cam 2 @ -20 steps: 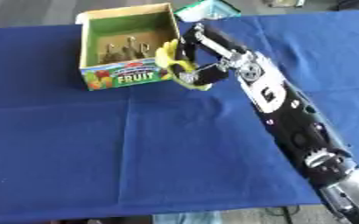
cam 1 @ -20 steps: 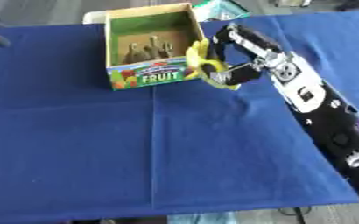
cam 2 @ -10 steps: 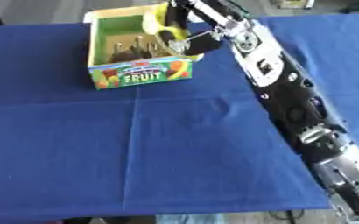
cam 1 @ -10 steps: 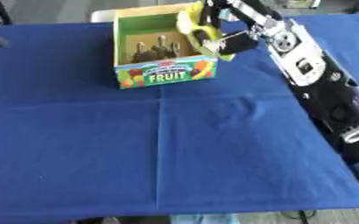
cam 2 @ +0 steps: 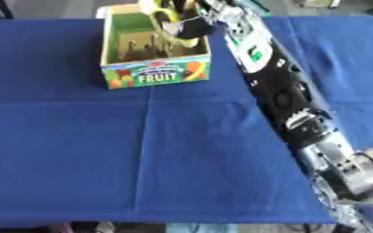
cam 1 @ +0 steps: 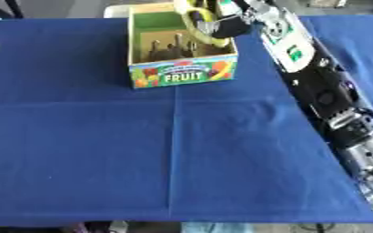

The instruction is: Pick up objects on the table and place them in the box.

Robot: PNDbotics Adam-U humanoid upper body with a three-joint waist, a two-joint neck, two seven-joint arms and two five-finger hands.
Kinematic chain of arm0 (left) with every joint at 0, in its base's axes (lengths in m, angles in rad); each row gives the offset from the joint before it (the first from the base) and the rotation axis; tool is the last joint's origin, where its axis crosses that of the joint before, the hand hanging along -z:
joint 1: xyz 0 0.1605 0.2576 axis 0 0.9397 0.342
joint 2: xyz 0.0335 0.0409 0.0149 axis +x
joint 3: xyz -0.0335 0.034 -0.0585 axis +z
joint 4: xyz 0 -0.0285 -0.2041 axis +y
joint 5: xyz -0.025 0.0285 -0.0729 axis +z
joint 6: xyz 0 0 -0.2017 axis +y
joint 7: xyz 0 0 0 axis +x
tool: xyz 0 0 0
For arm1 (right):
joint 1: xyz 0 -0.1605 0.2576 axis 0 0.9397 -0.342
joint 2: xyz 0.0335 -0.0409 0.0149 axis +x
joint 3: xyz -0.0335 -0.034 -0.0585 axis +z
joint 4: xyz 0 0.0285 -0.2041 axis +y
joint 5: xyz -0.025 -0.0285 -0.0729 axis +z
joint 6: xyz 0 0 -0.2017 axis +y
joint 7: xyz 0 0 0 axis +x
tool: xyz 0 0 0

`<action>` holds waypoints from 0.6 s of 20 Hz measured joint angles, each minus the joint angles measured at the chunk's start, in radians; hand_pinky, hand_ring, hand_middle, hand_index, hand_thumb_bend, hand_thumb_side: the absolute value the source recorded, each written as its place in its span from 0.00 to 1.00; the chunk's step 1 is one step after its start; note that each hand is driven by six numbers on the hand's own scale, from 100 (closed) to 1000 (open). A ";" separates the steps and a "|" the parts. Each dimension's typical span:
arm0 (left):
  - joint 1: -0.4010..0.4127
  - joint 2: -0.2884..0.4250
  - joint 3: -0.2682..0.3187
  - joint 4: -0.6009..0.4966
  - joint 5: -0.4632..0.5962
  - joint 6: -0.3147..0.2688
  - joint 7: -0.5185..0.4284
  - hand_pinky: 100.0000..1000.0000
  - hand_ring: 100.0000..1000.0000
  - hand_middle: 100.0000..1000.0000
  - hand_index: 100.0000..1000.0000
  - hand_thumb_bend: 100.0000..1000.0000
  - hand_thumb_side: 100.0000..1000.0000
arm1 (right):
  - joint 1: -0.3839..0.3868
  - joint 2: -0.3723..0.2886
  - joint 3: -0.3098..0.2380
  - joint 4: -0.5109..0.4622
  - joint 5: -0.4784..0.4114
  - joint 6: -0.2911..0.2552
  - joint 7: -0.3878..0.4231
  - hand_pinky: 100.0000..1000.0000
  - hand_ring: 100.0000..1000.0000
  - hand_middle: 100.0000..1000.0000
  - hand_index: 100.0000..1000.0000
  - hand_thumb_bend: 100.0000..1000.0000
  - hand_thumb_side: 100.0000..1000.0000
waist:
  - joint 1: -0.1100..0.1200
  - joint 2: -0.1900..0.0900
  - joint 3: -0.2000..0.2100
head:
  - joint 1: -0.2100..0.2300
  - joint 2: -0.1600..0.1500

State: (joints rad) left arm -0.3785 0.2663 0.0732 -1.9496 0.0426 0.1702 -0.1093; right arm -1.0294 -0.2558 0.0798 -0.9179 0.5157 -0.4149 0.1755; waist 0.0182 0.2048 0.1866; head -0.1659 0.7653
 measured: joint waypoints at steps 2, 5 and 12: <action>0.000 -0.008 -0.003 -0.009 0.004 0.000 -0.003 0.76 0.51 0.53 0.73 0.00 0.57 | 0.000 0.020 -0.024 0.038 0.029 0.010 -0.018 0.50 0.34 0.24 0.37 0.00 0.00 | 0.004 0.002 0.013 | -0.011 0.000; -0.001 -0.019 -0.007 -0.016 0.010 0.001 -0.006 0.76 0.51 0.53 0.73 0.00 0.57 | -0.001 0.044 -0.054 0.089 0.082 0.021 -0.054 0.53 0.40 0.29 0.41 0.00 0.00 | 0.007 0.006 0.031 | -0.026 0.000; 0.000 -0.030 -0.009 -0.023 0.020 0.001 -0.009 0.75 0.51 0.52 0.73 0.00 0.56 | -0.017 0.082 -0.095 0.163 0.255 0.042 -0.182 0.58 0.51 0.40 0.51 0.10 0.00 | 0.015 0.010 0.060 | -0.049 0.000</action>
State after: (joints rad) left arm -0.3790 0.2362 0.0641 -1.9730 0.0622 0.1717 -0.1180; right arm -1.0462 -0.1741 -0.0151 -0.7544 0.7703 -0.3733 -0.0061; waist 0.0335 0.2144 0.2463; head -0.2147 0.7653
